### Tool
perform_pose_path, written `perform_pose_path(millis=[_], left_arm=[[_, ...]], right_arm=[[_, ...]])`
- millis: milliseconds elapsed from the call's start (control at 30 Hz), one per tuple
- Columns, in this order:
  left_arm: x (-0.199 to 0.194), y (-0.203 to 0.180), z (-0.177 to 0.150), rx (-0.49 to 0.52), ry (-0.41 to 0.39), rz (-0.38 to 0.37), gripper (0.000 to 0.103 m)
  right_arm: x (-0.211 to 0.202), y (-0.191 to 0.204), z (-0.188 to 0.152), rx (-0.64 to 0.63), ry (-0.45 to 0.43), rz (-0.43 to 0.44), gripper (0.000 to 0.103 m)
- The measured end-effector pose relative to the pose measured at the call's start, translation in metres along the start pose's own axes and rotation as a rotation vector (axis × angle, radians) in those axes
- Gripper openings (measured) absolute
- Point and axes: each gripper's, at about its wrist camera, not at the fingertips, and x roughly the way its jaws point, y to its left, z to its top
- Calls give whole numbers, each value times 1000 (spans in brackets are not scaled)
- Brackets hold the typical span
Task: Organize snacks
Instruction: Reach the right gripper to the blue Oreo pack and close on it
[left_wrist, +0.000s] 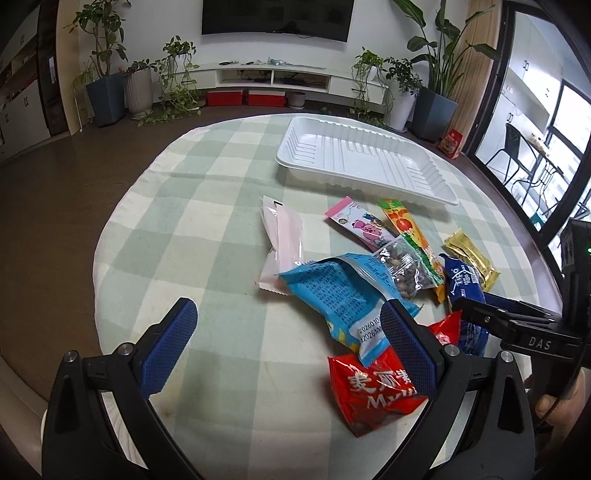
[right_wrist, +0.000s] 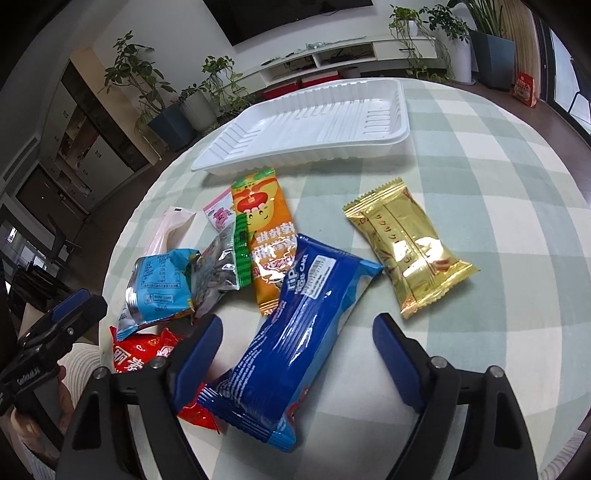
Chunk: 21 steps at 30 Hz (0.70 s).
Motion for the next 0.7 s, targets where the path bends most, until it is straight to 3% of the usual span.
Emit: perform_pose_path(millis=[100, 300, 333, 467, 567, 700], left_arm=[[5, 0, 3, 4, 5, 4, 100], [10, -2, 4, 15, 18, 10, 100], [11, -3, 4, 17, 21, 11, 100], [13, -3, 6, 17, 26, 17, 100], [13, -2, 7, 17, 22, 19, 100], [14, -2, 9, 13, 24, 23, 100]], right_arm=[[-1, -1, 0, -7, -6, -1, 78], [0, -1, -1, -27, -5, -1, 78], [0, 0, -2, -33, -3, -7, 79], [4, 10, -5, -75, 22, 7, 99], [5, 15, -9, -86, 5, -30, 100], [1, 5, -7, -27, -11, 26, 100]])
